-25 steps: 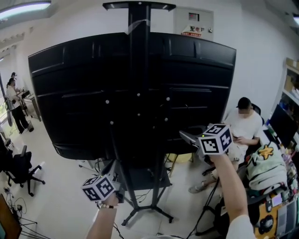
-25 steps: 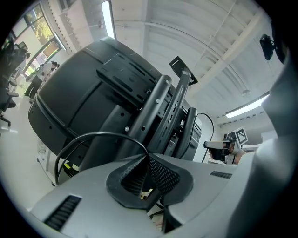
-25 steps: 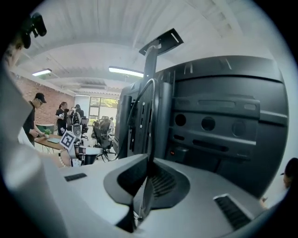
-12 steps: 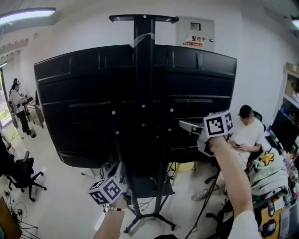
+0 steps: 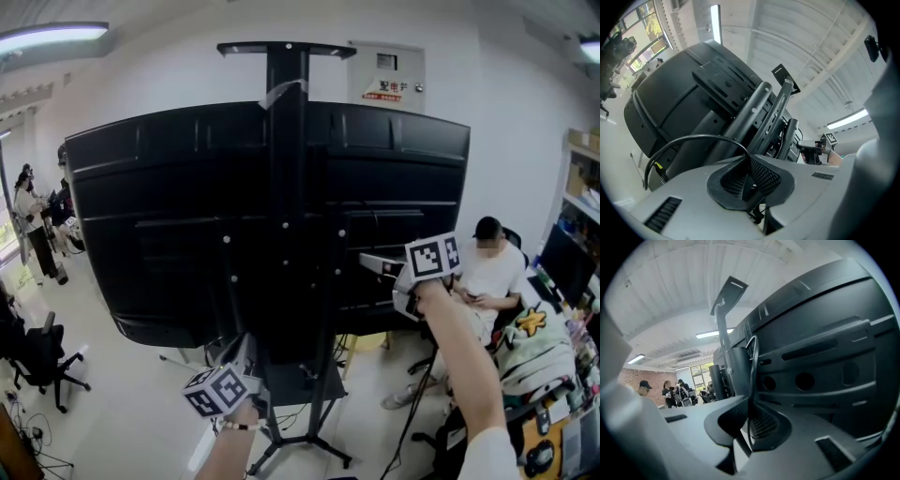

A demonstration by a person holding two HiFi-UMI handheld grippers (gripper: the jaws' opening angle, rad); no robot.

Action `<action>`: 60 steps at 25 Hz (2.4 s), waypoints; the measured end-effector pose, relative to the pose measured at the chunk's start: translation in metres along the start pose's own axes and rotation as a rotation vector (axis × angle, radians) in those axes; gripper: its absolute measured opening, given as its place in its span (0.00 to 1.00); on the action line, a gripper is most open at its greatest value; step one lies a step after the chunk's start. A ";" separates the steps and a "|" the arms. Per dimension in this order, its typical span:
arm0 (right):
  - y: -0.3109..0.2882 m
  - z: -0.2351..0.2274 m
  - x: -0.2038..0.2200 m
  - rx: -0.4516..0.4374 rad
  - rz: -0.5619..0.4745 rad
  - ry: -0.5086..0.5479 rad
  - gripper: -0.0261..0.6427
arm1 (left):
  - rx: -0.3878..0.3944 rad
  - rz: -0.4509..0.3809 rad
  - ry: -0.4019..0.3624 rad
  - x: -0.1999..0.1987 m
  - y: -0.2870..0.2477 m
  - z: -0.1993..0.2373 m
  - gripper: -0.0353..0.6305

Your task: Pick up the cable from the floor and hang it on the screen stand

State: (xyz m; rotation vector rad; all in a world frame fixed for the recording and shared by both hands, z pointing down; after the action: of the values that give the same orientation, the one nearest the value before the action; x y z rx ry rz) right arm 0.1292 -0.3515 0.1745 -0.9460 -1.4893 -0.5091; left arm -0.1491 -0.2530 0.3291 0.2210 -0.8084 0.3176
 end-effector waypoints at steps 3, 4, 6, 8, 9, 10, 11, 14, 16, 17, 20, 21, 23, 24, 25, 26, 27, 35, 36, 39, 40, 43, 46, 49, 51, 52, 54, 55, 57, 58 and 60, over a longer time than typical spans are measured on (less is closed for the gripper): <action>0.002 -0.004 0.013 0.008 0.013 -0.021 0.07 | 0.011 0.027 0.009 0.012 -0.002 0.001 0.08; 0.001 -0.005 0.019 0.014 0.022 -0.024 0.07 | 0.016 0.040 0.008 0.017 -0.003 0.000 0.08; -0.001 -0.004 0.030 0.030 0.046 -0.011 0.08 | 0.040 0.082 0.017 0.030 -0.006 -0.003 0.09; -0.003 -0.003 0.041 0.048 0.066 0.009 0.09 | 0.081 0.142 0.040 0.048 -0.008 -0.008 0.10; -0.004 -0.002 0.047 0.056 0.072 0.016 0.09 | 0.099 0.174 0.047 0.057 -0.009 -0.010 0.10; -0.006 -0.002 0.051 0.065 0.075 0.020 0.09 | 0.112 0.206 0.048 0.066 -0.009 -0.012 0.10; -0.008 -0.003 0.056 0.075 0.077 0.021 0.09 | 0.119 0.236 0.043 0.074 -0.010 -0.013 0.11; -0.012 -0.005 0.067 0.125 0.087 0.032 0.10 | 0.129 0.302 0.026 0.094 -0.006 -0.014 0.12; -0.014 -0.007 0.074 0.157 0.087 0.021 0.10 | 0.139 0.333 0.022 0.105 -0.002 -0.015 0.12; -0.015 -0.009 0.077 0.171 0.085 0.012 0.11 | 0.145 0.348 0.021 0.110 0.000 -0.016 0.12; -0.018 -0.013 0.084 0.201 0.076 -0.016 0.14 | 0.170 0.387 0.034 0.121 0.007 -0.018 0.17; -0.020 -0.013 0.085 0.210 0.072 -0.021 0.14 | 0.178 0.397 0.041 0.123 0.013 -0.019 0.17; -0.023 -0.011 0.090 0.232 0.073 -0.031 0.23 | 0.181 0.414 0.049 0.129 0.027 -0.017 0.17; -0.023 -0.011 0.094 0.248 0.076 -0.037 0.28 | 0.179 0.423 0.053 0.131 0.034 -0.015 0.17; -0.022 -0.010 0.098 0.268 0.078 -0.041 0.30 | 0.179 0.431 0.058 0.134 0.040 -0.013 0.17; -0.020 -0.009 0.102 0.286 0.080 -0.043 0.30 | 0.179 0.439 0.065 0.137 0.047 -0.011 0.17; -0.019 -0.007 0.107 0.300 0.082 -0.043 0.31 | 0.179 0.447 0.069 0.140 0.052 -0.009 0.17; 0.011 0.012 0.138 0.412 0.112 0.037 0.54 | 0.133 0.471 0.002 0.161 0.090 -0.001 0.13; 0.019 0.019 0.140 0.413 0.096 0.040 0.54 | 0.128 0.470 -0.025 0.164 0.093 -0.002 0.07; 0.043 0.042 0.151 0.397 0.022 0.059 0.52 | 0.115 0.456 -0.128 0.172 0.095 -0.005 0.05; 0.052 0.051 0.157 0.388 -0.003 0.064 0.43 | 0.110 0.448 -0.156 0.175 0.095 -0.007 0.05; 0.088 0.079 0.180 0.368 -0.062 0.066 0.20 | 0.099 0.426 -0.200 0.183 0.103 -0.018 0.05; 0.112 0.108 0.218 0.328 -0.077 0.044 0.05 | 0.071 0.394 -0.199 0.195 0.129 -0.028 0.05; 0.132 0.128 0.265 0.268 -0.080 -0.005 0.05 | 0.037 0.368 -0.173 0.212 0.151 -0.035 0.05; 0.144 0.139 0.297 0.235 -0.070 -0.052 0.05 | 0.003 0.365 -0.157 0.227 0.165 -0.039 0.05; 0.148 0.147 0.312 0.218 -0.059 -0.071 0.05 | -0.017 0.367 -0.150 0.236 0.174 -0.040 0.05; 0.158 0.161 0.336 0.194 -0.033 -0.088 0.05 | -0.048 0.373 -0.142 0.251 0.189 -0.044 0.05; 0.163 0.168 0.346 0.189 -0.018 -0.083 0.05 | -0.059 0.375 -0.138 0.259 0.195 -0.047 0.05; 0.172 0.180 0.370 0.176 0.015 -0.067 0.05 | -0.083 0.376 -0.129 0.274 0.209 -0.050 0.05; 0.175 0.188 0.379 0.164 0.031 -0.063 0.05 | -0.099 0.375 -0.123 0.281 0.217 -0.051 0.05; 0.180 0.202 0.395 0.130 0.049 -0.072 0.05 | -0.130 0.372 -0.115 0.290 0.234 -0.052 0.05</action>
State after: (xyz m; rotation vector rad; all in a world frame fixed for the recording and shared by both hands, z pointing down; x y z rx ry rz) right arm 0.1793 0.0115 0.4833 -0.9043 -1.5413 -0.3419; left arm -0.0104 0.0371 0.5252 -0.0356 -0.9806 0.6037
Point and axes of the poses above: the fingertips, and each gripper's own axes: y backward along the fingers, z to its left, x out of its underside, the point moved 3 cm from there along y, backward along the fingers, and after that the axes turned 6 degrees about y, right-handed, at the moved point
